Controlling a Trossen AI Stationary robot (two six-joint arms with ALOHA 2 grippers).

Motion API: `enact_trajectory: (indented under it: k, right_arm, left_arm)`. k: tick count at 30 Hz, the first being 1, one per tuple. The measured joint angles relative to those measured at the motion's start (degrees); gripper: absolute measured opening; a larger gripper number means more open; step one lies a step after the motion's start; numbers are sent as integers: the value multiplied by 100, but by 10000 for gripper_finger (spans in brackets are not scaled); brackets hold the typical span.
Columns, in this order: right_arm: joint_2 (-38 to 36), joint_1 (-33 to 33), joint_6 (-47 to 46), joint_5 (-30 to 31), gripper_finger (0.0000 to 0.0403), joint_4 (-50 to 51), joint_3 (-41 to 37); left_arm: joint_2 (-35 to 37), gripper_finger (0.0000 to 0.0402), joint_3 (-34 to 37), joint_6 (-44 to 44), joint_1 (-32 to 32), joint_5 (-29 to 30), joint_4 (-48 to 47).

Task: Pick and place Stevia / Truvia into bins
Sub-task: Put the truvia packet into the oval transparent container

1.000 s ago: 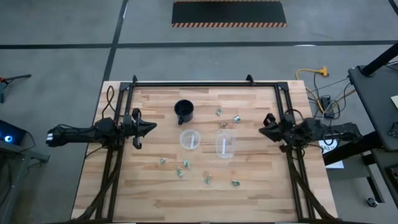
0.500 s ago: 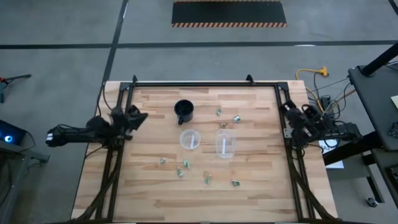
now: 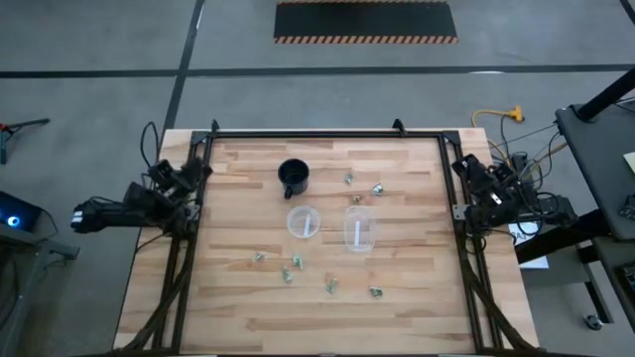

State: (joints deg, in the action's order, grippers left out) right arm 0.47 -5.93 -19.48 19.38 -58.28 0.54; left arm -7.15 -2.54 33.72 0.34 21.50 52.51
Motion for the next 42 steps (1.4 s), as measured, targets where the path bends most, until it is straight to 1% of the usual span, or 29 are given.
enact_trajectory:
  k: [2,6,9,11,15,18,20,21,23,26,28,30,32,36,39,42]
  right_arm:
    - [0,-2,19,-103,29,-24,0]
    - [13,-2,41,-99,29,-469,7]
    - [72,-2,42,-102,29,-506,271]
    - [210,-2,131,-138,29,-409,603]
    - [664,-4,855,-138,29,-25,1420]
    - [999,-4,1427,-134,29,279,2109]
    - [1187,-4,1614,-93,29,674,2583]
    - [1264,-4,1653,0,29,1002,2831]
    - [1377,-4,1581,293,29,1995,3359]
    - [1614,-4,1230,693,29,3957,4236]
    - [1868,-4,1004,774,29,5153,4827]
    - [2180,-4,867,808,29,6029,5382]
    - [2478,-4,757,1031,29,6681,5918]
    - [3030,-2,226,1560,29,8024,6966]
    - [3458,-2,-171,1670,29,9080,7696]
    - [3888,0,-665,1688,29,10244,8341]
  left_arm:
    - [-98,2,-129,177,1,70,-10]
    - [-510,2,-373,66,2,535,-59]
    - [-1008,2,-744,196,2,544,21]
    - [-1421,2,-1043,199,2,482,17]
    - [-2262,2,-1845,130,4,391,123]
    - [-2749,2,-2447,-242,2,391,102]
    - [-2947,2,-2809,-595,2,390,100]
    - [-3006,2,-2985,-749,2,386,101]
    - [-3136,2,-3305,-1043,2,241,98]
    - [-3499,2,-3749,-1391,2,-62,93]
    - [-3748,2,-4032,-1731,-3,-95,63]
    - [-3952,2,-4308,-2051,0,-94,-128]
    - [-4108,2,-4589,-2222,3,-96,-532]
    - [-4277,2,-5155,-2366,43,-17,-1745]
    - [-4386,2,-5547,-2362,46,-16,-2797]
    - [-4373,2,-5901,-2366,44,-17,-3307]
